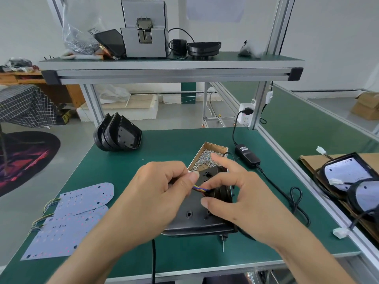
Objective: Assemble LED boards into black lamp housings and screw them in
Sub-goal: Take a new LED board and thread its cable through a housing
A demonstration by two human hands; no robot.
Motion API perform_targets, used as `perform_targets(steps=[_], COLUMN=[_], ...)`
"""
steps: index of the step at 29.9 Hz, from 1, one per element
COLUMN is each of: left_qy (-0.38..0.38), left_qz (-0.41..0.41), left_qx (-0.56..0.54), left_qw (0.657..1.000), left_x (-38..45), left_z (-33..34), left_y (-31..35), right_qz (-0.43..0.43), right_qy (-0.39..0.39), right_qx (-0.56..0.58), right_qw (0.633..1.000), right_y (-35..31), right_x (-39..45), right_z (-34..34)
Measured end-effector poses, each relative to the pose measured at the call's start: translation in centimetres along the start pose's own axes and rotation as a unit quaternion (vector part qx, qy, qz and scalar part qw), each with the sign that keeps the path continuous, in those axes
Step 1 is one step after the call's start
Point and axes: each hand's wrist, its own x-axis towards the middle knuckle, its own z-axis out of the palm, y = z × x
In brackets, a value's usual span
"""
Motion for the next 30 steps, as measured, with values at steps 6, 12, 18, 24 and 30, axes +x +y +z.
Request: perform_targets(steps=[6, 12, 18, 24, 30], left_qy=[0.002, 0.017, 0.038, 0.118, 0.116], left_qz=[-0.007, -0.004, -0.023, -0.012, -0.035], left_qx=[-0.021, -0.027, -0.070, -0.243, -0.202], left_qw=[1.000, 0.999, 0.997, 0.963, 0.972], left_x=[-0.1, 0.0, 0.2, 0.1, -0.6], left_z=[-0.2, -0.4, 0.6, 2.6, 2.7], left_y=[0.2, 0.2, -0.7, -0.7, -1.0], right_qz=[-0.016, -0.041, -0.079, -0.150, -0.144], right_qy=[0.009, 0.041, 0.034, 0.050, 0.174], right_qx=[0.043, 0.042, 0.057, 0.313, 0.326], right_qw=[0.999, 0.997, 0.995, 0.936, 0.918], right_y=[0.4, 0.7, 2.2, 3.4, 2.8], right_x=[-0.5, -0.9, -1.1, -2.4, -2.1], right_z=[-0.1, -0.1, 0.1, 4.0, 6.0])
